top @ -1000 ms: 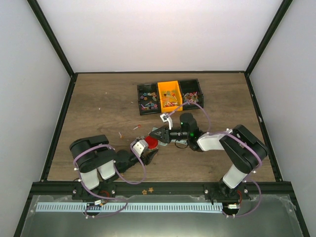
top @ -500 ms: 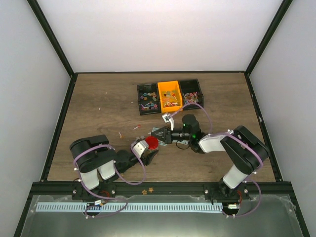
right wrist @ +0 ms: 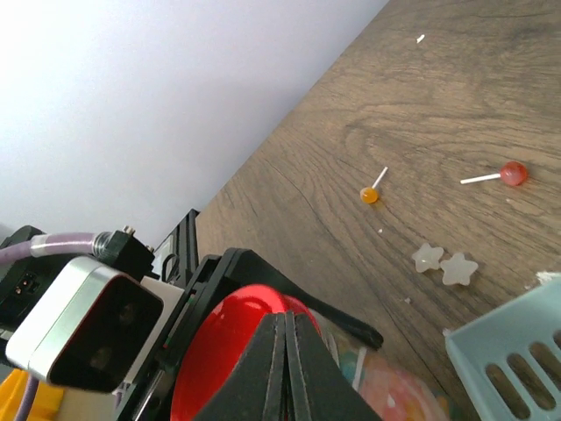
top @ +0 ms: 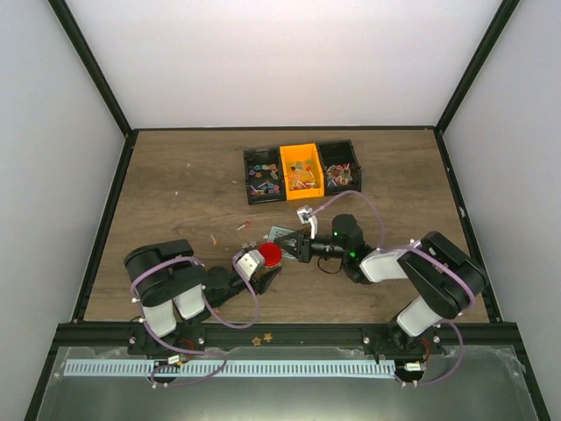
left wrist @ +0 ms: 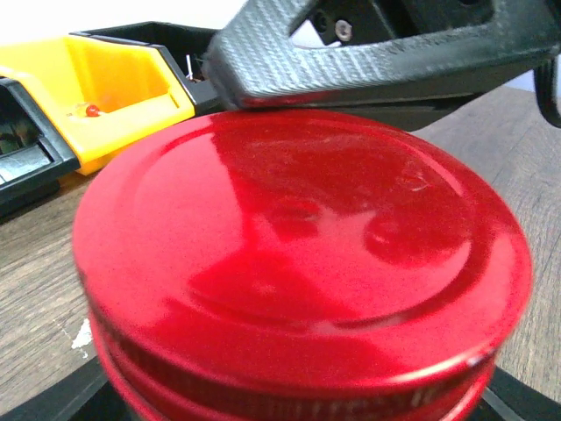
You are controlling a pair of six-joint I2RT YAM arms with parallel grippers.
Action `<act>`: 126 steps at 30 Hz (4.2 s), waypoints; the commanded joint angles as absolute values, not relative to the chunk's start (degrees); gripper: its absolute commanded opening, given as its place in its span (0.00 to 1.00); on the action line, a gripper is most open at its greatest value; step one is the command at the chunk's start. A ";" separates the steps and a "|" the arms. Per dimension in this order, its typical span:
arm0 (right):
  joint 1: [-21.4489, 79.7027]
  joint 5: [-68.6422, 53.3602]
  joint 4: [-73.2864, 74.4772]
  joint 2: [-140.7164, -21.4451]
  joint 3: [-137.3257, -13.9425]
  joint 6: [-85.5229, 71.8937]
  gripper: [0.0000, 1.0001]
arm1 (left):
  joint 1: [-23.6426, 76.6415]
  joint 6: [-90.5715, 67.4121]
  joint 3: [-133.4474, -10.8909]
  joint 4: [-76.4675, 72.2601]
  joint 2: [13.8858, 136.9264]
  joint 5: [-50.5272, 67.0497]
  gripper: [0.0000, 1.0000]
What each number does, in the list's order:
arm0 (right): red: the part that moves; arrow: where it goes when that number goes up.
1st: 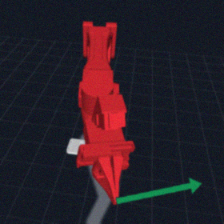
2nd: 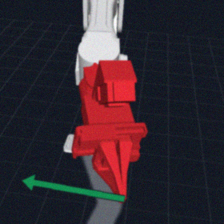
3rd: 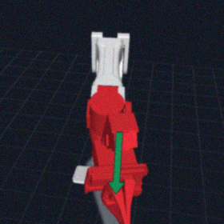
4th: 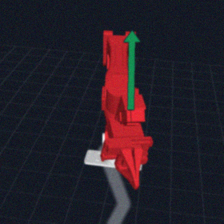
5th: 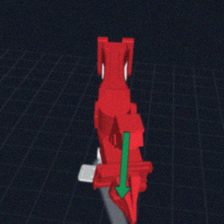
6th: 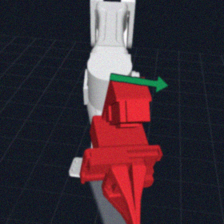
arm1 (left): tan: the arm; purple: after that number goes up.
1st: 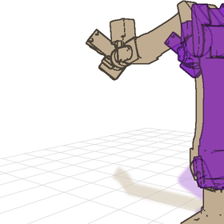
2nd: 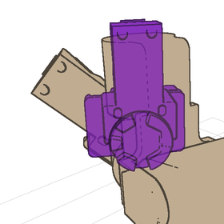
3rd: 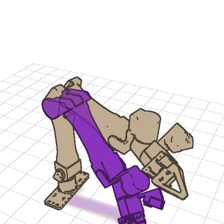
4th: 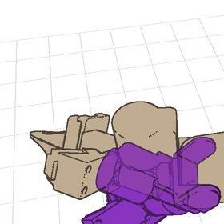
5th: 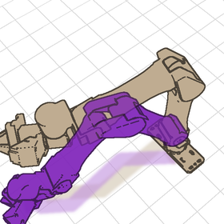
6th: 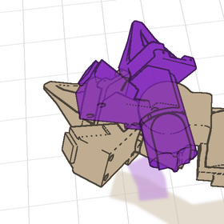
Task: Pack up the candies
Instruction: Screw the bottle lid onto the packing bottle.
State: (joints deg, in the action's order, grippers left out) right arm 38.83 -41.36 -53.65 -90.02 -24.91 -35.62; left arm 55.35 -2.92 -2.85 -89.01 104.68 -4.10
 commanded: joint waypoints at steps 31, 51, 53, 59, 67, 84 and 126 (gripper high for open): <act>40.85 -36.35 -45.31 -74.35 -14.53 -38.86 0.06 | 54.03 -8.97 5.79 -101.60 109.07 -4.13 0.68; 38.19 -40.78 -33.69 -89.56 -35.93 -28.46 0.19 | 54.03 -8.17 4.40 -101.60 110.96 -4.63 0.68; 38.21 -42.18 -34.15 -90.09 -36.11 -28.50 0.19 | 54.05 -8.08 4.55 -101.60 110.76 -4.72 0.68; 38.27 -46.64 -35.74 -92.42 -35.70 -29.24 0.17 | 54.01 -8.30 4.38 -101.60 111.26 -5.61 0.68; 38.22 -49.55 -42.60 -92.11 -30.55 -32.56 0.01 | 54.00 -8.70 4.17 -101.60 111.36 -7.38 0.66; 43.47 -47.14 -47.73 -88.46 -21.63 -36.10 0.01 | 53.98 -9.50 3.87 -101.58 111.64 -7.99 0.66; 36.65 -43.04 -37.07 -85.40 -30.66 -31.36 0.29 | 53.90 -8.96 4.54 -101.60 110.84 -4.99 0.67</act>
State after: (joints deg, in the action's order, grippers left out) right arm 37.04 -39.27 -40.60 -80.42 -24.21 -35.66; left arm 54.39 -5.65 -3.51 -89.08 105.10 -6.39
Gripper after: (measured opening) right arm 0.302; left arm 0.683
